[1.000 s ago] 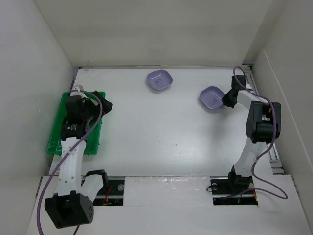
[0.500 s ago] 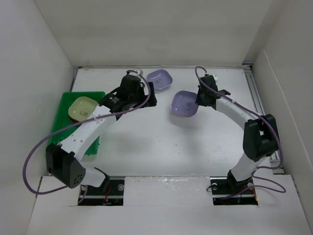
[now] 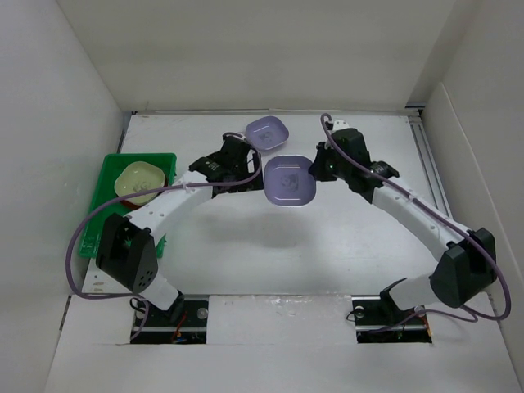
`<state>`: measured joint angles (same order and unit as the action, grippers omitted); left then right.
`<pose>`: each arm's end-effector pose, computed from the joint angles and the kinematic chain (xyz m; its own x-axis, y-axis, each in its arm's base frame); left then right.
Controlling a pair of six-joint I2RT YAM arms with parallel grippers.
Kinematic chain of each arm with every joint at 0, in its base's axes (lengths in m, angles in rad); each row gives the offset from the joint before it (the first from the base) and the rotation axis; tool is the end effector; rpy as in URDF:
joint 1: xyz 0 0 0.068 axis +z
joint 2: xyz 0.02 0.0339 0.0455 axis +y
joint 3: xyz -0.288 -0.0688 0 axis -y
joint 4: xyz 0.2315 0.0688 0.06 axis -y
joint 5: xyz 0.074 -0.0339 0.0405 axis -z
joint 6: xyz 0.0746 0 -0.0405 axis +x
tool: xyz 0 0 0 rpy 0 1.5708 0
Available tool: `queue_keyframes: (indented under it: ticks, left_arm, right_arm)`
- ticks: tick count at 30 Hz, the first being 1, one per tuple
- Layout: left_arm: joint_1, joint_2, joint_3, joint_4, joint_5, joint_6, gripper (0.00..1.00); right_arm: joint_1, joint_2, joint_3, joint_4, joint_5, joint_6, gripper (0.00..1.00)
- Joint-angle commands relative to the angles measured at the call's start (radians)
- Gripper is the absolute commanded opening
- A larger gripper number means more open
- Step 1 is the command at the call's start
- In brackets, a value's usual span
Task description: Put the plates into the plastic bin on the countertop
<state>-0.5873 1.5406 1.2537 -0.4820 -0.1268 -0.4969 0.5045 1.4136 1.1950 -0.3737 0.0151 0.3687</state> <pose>0.3021 -0.1898 0.2905 -0.7348 -0.0789 -0.6737 0.1408 0.9538 -0.2653 0.2957 0.1620 0.3234 -0.6261 0.0659 -0.7769 -0.2645 0.9194 0.2911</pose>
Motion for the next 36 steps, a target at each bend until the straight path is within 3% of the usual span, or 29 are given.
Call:
queue_keyframes:
  ticks: [1, 7, 10, 15, 21, 23, 24, 25, 26, 29, 30, 32, 33, 34, 35, 36]
  left_arm:
    - [-0.005, -0.020, -0.014, 0.078, 0.056, -0.031, 0.92]
    - [-0.005, -0.056, 0.007, 0.028, 0.010, -0.043, 0.92]
    - [-0.005, -0.065, 0.016, -0.006, -0.043, -0.066, 0.95]
    - [-0.005, -0.076, 0.016, 0.005, -0.043, -0.066, 0.95]
    - [-0.005, -0.066, -0.016, 0.026, -0.034, -0.066, 0.91]
    - [-0.005, -0.057, -0.028, 0.037, -0.010, -0.066, 0.79]
    - [-0.005, -0.057, -0.037, 0.037, -0.010, -0.057, 0.66]
    - [-0.005, -0.057, -0.037, 0.037, -0.010, -0.057, 0.50]
    - [-0.005, -0.057, -0.037, 0.037, -0.019, -0.057, 0.25]
    - [-0.005, -0.039, -0.025, 0.013, -0.068, -0.066, 0.01]
    - [0.004, -0.039, -0.014, 0.002, -0.077, -0.066, 0.00]
    - [0.042, -0.030, 0.006, -0.016, -0.091, -0.066, 0.00]
    - [0.061, -0.030, 0.019, -0.029, -0.106, -0.066, 0.00]
    - [0.082, -0.040, 0.029, -0.038, -0.122, -0.066, 0.00]
    - [0.108, -0.057, 0.038, -0.049, -0.132, -0.078, 0.00]
    - [0.180, -0.068, 0.053, -0.062, -0.142, -0.078, 0.00]
  right_arm:
    - [0.012, 0.004, -0.009, 0.102, -0.109, 0.019, 0.00]
    - [0.051, 0.079, 0.011, 0.033, 0.239, 0.032, 0.00]
    - [0.063, 0.122, 0.040, 0.010, 0.313, 0.056, 0.00]
    - [0.083, 0.154, 0.040, 0.090, 0.179, 0.065, 0.00]
    - [0.092, 0.133, 0.031, 0.206, -0.085, 0.075, 0.00]
    - [0.083, 0.133, 0.021, 0.237, -0.214, 0.084, 0.00]
    - [0.083, 0.133, 0.021, 0.248, -0.239, 0.084, 0.00]
    - [0.083, 0.133, 0.021, 0.248, -0.250, 0.084, 0.00]
    - [0.083, 0.133, 0.021, 0.248, -0.250, 0.084, 0.00]
    - [0.083, 0.123, 0.002, 0.248, -0.221, 0.084, 0.00]
    - [0.083, 0.123, 0.002, 0.248, -0.221, 0.084, 0.02]
    - [0.071, 0.114, -0.011, 0.248, -0.221, 0.084, 0.14]
    - [0.059, 0.104, -0.021, 0.248, -0.198, 0.084, 0.58]
    - [0.045, 0.104, -0.031, 0.248, -0.179, 0.084, 0.73]
    - [0.045, 0.090, -0.046, 0.239, -0.158, 0.084, 0.97]
    - [0.029, 0.076, -0.055, 0.239, -0.143, 0.084, 1.00]
